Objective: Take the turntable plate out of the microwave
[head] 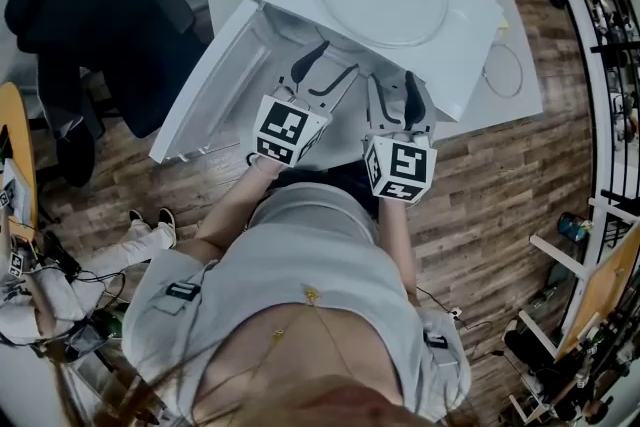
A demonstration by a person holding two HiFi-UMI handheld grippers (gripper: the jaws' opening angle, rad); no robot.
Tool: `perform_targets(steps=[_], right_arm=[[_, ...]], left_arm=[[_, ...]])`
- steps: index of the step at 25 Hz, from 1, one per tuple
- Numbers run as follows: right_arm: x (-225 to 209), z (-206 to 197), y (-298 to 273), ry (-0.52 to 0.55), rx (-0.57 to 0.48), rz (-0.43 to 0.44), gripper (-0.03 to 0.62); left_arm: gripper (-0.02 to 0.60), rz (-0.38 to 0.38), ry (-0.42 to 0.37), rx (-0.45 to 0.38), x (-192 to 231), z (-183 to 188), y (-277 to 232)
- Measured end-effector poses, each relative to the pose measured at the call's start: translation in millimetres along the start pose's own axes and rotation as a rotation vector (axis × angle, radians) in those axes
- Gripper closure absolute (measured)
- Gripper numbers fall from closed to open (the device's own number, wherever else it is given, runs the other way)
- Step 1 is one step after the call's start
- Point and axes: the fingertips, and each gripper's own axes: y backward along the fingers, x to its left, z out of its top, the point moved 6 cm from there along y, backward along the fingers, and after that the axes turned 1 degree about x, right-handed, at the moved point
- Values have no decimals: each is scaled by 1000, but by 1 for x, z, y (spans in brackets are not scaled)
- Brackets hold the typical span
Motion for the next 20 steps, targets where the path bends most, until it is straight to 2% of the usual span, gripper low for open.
perform_targets(steps=[2, 11, 13, 20], right_arm=[[0, 0, 2, 2, 1, 5, 391], [5, -5, 11, 8, 4, 45, 515], [7, -7, 13, 0, 2, 60, 546], [20, -7, 21, -1, -21, 157, 571]], left_arm=[[354, -8, 2, -4, -2, 0, 2], [520, -44, 2, -11, -15, -3, 14], [533, -61, 7, -9, -19, -4, 15], [551, -138, 17, 3, -35, -7, 21]])
